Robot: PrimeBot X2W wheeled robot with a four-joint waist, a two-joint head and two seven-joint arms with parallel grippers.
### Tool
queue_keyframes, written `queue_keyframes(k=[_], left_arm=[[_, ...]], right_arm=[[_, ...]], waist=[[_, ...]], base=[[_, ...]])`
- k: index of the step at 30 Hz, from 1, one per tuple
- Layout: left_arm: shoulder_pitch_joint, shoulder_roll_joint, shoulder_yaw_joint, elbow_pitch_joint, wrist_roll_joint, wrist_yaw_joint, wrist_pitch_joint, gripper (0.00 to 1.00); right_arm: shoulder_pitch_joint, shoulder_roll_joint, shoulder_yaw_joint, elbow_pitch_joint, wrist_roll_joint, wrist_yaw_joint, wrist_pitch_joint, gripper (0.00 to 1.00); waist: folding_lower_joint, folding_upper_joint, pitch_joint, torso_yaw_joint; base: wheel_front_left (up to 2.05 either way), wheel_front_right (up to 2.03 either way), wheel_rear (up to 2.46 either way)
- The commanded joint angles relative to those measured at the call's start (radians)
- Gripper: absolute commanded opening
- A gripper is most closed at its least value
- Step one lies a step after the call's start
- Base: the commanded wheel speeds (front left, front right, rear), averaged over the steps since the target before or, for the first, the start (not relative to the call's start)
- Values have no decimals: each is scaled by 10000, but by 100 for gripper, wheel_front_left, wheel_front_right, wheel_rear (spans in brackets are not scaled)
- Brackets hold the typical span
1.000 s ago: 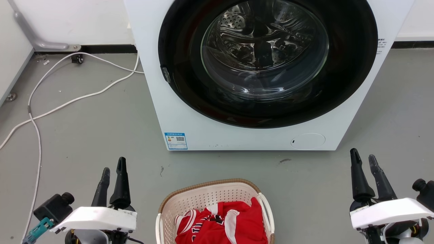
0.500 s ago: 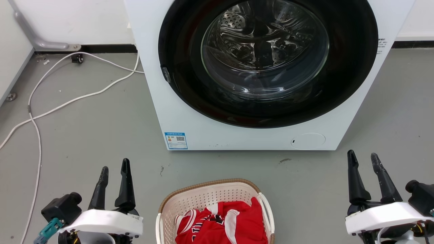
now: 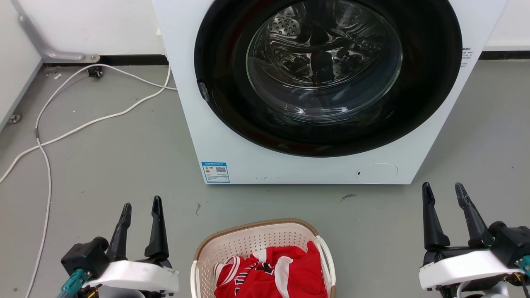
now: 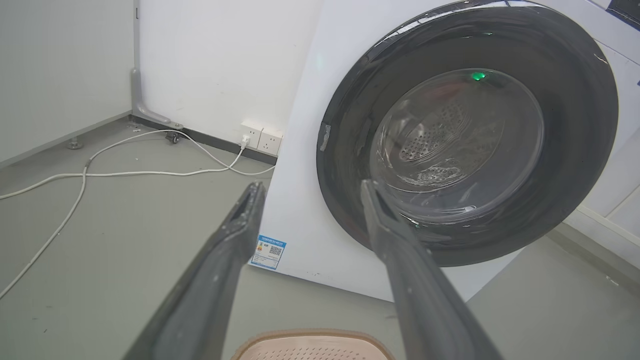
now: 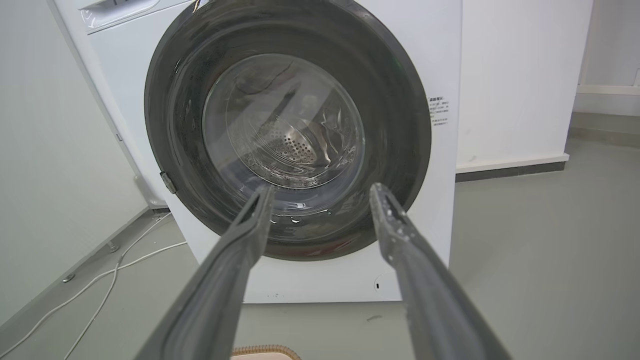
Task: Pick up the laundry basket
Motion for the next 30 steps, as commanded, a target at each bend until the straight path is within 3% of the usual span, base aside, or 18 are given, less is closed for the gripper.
queue_keyframes(k=[1,30], left_arm=[[43,36,-18,-124,253,50,-89,100],[308,42,-151,-155,2576,262,-661,100]], right_arm=[[87,-32,15,-144,-277,0,-86,100],[419,-34,21,-124,-2137,-1,-659,100]], waist=[[0,0,3,0],[0,0,-31,8]], base=[[0,0,0],[0,0,0]])
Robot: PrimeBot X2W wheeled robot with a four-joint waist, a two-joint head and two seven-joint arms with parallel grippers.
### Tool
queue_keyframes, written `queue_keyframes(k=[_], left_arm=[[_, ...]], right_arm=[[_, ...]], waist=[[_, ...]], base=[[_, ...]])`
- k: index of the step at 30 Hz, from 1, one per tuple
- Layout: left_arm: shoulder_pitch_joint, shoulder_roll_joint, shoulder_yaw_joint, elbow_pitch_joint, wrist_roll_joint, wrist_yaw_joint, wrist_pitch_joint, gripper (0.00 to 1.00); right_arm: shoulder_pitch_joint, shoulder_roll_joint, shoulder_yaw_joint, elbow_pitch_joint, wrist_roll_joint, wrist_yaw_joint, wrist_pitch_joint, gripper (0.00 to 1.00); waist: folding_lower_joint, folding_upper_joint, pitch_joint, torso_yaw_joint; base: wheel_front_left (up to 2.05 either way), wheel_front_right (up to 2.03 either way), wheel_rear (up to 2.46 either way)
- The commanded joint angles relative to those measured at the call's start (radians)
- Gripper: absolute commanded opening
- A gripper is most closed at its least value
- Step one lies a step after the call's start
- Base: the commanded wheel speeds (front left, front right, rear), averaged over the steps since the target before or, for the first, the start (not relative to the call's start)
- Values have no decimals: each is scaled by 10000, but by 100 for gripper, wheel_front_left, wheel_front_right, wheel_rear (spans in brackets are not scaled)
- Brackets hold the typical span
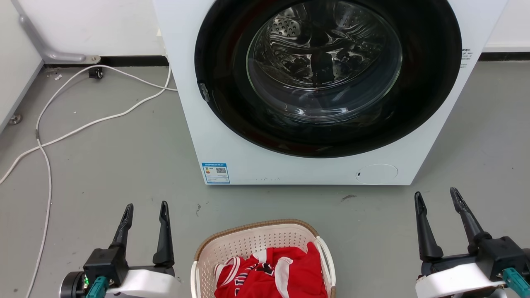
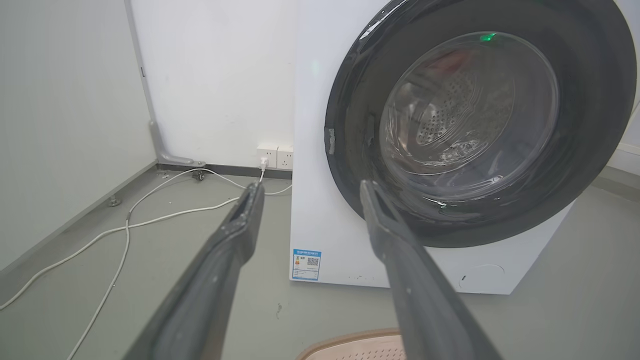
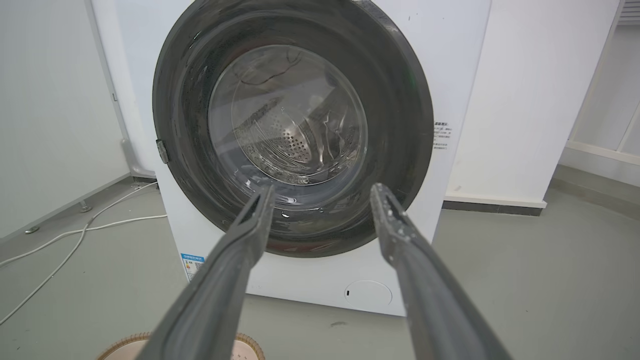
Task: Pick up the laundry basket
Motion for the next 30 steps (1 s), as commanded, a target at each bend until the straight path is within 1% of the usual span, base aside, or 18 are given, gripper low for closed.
queue_keyframes(k=[1,10,19,30], left_arm=[[65,30,-1,-65,162,40,-66,100],[193,32,-12,-87,756,68,-233,100],[189,30,39,2,689,72,-210,100],[220,31,48,26,734,102,-210,100]], right_arm=[[108,-32,7,-60,-175,-3,-56,100],[216,-31,29,-14,-454,-3,-221,100],[222,-30,-28,147,36,-3,-205,100],[206,-30,-47,266,185,-3,-203,100]], waist=[[0,0,-3,2],[0,0,-31,10],[0,0,-34,18],[0,0,-31,19]], base=[[0,0,0],[0,0,0],[0,0,0],[0,0,0]])
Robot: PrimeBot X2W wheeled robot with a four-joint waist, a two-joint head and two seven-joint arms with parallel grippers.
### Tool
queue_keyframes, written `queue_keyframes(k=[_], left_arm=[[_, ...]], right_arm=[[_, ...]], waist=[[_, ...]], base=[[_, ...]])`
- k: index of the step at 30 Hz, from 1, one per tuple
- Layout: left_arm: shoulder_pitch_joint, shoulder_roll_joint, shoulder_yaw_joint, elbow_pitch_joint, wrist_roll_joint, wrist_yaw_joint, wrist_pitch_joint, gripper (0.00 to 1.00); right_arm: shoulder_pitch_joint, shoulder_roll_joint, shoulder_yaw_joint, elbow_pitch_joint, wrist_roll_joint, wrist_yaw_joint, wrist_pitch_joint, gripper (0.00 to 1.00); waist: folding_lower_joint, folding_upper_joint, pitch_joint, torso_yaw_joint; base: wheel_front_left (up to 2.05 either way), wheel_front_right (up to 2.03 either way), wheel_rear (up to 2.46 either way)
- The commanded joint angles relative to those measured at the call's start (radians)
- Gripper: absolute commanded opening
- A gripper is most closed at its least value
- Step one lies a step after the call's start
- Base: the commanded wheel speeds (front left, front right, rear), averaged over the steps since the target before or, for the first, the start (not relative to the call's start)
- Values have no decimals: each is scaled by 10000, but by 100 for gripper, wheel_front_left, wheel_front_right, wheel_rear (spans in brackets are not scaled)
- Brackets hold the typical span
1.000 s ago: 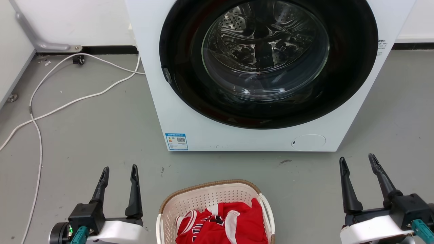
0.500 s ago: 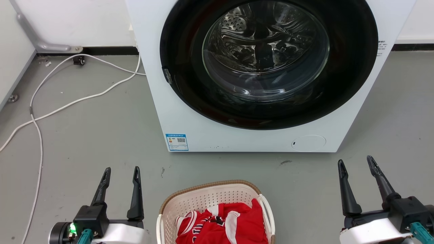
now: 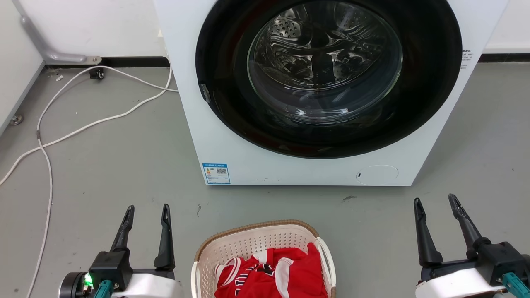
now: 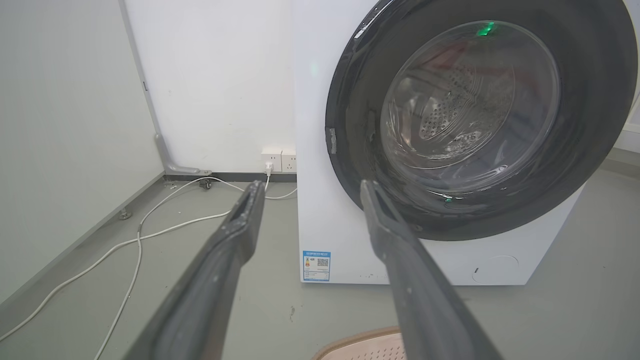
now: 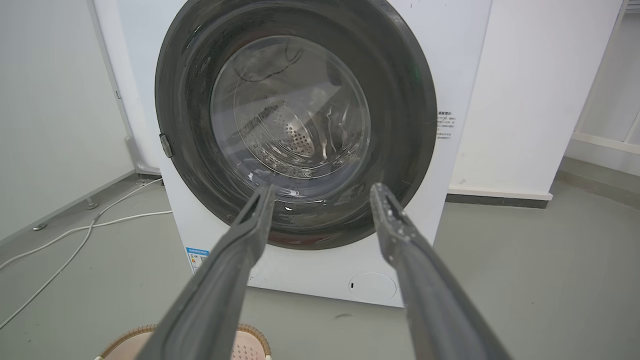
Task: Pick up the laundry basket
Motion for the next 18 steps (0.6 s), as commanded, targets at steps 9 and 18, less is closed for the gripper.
queue_keyframes(k=[9,18], left_arm=[[117,27,5,42,82,83,-28,100],[113,27,20,45,3,114,-28,100]], right_arm=[[82,-26,-2,34,100,-3,-28,100],[44,-26,13,-6,62,-3,-27,100]], waist=[[0,0,10,4],[0,0,56,-1]], base=[[0,0,0],[0,0,0]])
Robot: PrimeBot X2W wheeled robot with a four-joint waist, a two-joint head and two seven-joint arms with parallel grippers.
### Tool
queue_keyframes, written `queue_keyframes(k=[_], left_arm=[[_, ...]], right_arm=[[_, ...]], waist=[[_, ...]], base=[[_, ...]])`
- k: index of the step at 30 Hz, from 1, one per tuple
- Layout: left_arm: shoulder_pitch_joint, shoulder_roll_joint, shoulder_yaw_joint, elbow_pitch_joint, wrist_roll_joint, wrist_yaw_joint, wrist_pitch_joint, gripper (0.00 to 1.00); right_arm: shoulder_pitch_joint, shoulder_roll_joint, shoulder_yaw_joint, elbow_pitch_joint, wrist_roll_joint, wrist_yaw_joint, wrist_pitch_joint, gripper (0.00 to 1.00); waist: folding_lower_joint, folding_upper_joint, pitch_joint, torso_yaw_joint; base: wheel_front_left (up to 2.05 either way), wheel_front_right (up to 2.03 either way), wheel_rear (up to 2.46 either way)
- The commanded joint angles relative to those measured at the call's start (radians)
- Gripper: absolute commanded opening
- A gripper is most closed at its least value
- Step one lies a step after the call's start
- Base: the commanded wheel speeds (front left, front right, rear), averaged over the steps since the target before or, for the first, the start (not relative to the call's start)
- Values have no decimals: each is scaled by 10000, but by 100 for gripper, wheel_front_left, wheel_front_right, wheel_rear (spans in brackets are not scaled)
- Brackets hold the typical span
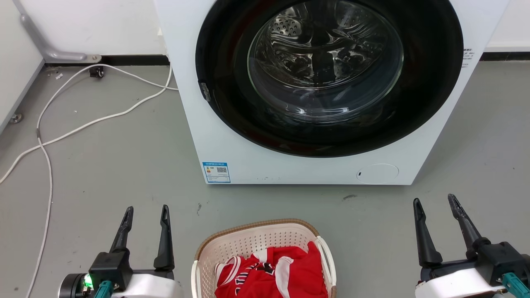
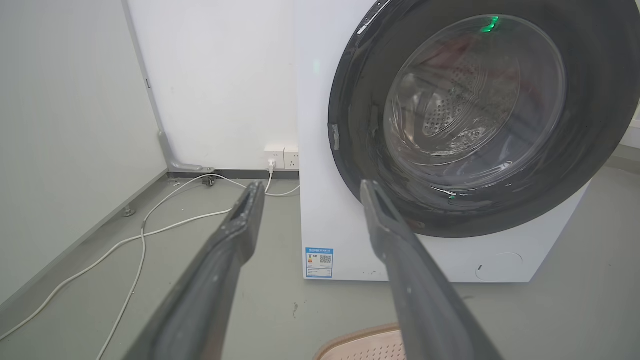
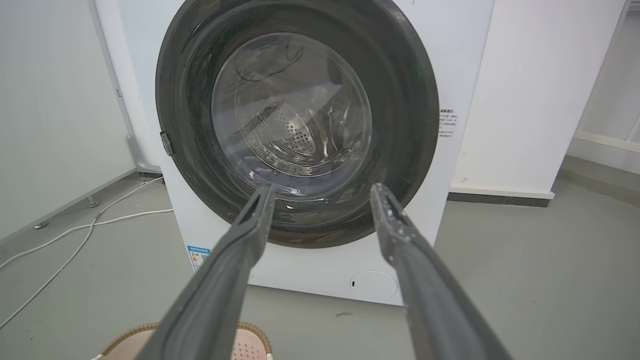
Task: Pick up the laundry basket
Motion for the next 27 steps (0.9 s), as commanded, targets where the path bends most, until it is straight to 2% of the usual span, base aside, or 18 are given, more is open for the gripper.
queue_keyframes(k=[1,7,12,20,27], left_arm=[[80,27,38,17,-54,26,-28,100],[-116,27,125,279,-201,1,-28,100],[-554,25,168,1007,-218,-154,-26,100],[-1687,24,97,3015,-293,-378,-26,100],[-2889,77,235,4857,-165,-465,-28,100]], right_arm=[[28,-26,3,-18,48,-3,-26,100],[-152,-26,40,-63,-144,-3,-25,100],[-553,-23,366,337,-449,-3,-23,100],[-1746,-20,1026,1747,-882,-5,-26,100],[-2827,-17,1157,3155,-1287,-5,-25,100]], waist=[[0,0,18,-2],[0,0,136,-8],[0,0,465,-25],[0,0,1451,-47],[0,0,2511,-19]], base=[[0,0,0],[0,0,0],[0,0,0],[0,0,0],[0,0,0]])
